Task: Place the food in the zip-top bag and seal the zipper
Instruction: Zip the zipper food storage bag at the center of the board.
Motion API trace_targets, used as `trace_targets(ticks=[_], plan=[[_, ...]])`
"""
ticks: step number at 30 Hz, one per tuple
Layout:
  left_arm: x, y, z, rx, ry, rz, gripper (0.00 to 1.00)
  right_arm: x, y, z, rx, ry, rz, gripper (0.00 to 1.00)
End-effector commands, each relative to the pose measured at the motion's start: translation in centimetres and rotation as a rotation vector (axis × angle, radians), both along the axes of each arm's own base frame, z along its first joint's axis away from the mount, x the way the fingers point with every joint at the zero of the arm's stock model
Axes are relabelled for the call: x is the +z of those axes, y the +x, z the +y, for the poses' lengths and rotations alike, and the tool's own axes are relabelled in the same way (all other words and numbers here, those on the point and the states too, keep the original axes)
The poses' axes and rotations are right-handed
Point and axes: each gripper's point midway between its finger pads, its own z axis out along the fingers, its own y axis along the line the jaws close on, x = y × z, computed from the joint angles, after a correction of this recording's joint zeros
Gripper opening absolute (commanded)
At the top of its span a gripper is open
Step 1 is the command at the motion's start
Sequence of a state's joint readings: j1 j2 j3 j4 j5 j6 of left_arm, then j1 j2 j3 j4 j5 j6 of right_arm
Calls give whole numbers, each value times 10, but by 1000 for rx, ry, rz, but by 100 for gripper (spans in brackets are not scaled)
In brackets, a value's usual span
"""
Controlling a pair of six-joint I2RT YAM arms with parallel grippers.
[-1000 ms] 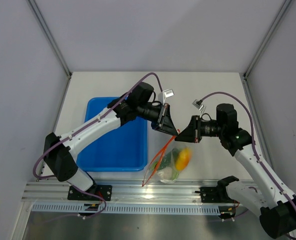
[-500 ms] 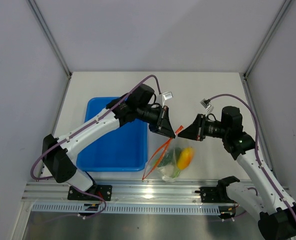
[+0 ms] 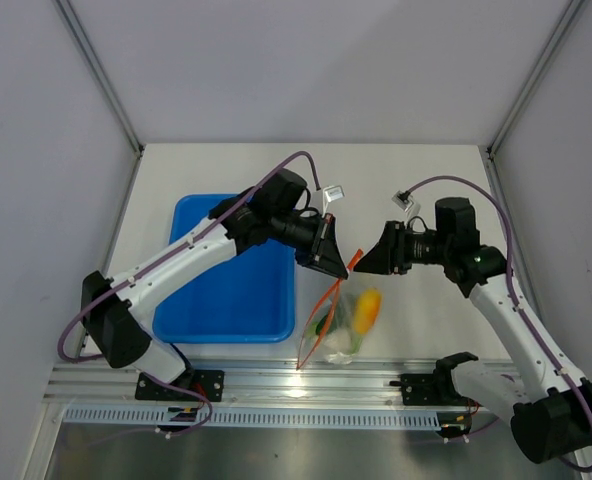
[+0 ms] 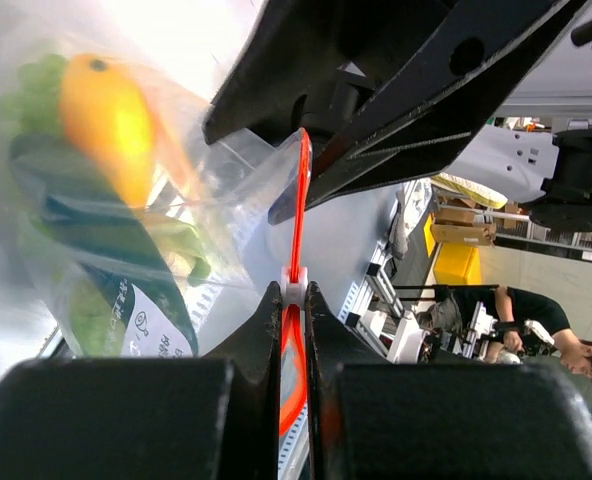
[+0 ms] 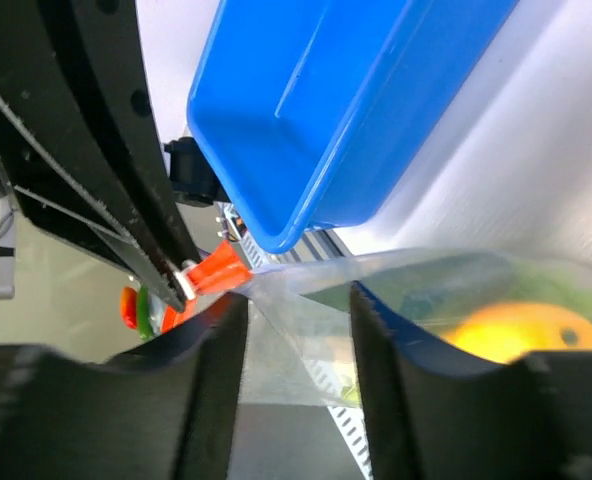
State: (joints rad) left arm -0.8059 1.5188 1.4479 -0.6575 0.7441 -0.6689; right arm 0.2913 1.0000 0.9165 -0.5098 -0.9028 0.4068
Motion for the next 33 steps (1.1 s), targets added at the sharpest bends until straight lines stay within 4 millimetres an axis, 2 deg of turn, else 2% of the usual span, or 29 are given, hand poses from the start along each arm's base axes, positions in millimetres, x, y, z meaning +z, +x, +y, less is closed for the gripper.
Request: trace_targets(ticks=[1, 3, 9, 20, 23, 26, 27, 28, 29, 30, 31, 33], plan=[[37, -16, 5, -60, -109, -74, 1, 16, 6, -3, 22, -29, -79, 49], [37, -17, 4, -63, -127, -80, 1, 23, 10, -2, 23, -34, -99, 56], [42, -20, 4, -88, -156, -93, 1, 35, 17, 4, 48, 2, -117, 65], [40, -25, 3, -117, -169, -86, 1, 54, 12, 12, 114, 86, -160, 64], [38, -25, 3, -119, -164, -81, 1, 65, 9, 13, 131, 105, -203, 64], [36, -23, 4, -99, -138, -75, 1, 75, 17, 10, 80, 81, -224, 65], [42, -22, 4, -89, -136, -84, 1, 76, 22, 8, 52, 55, -215, 63], [40, -18, 4, -73, -119, -86, 1, 68, 21, 3, 17, 8, -142, 61], [39, -17, 5, -59, -103, -89, 1, 61, 33, -4, -67, -56, -116, 58], [43, -15, 7, -39, -86, -92, 1, 63, 43, -7, -113, -88, -96, 57], [41, -12, 7, -22, -68, -91, 1, 54, 40, -12, -144, -131, -22, 57], [40, -6, 7, 23, -28, -102, 1, 47, 41, -18, -201, -174, 64, 57]])
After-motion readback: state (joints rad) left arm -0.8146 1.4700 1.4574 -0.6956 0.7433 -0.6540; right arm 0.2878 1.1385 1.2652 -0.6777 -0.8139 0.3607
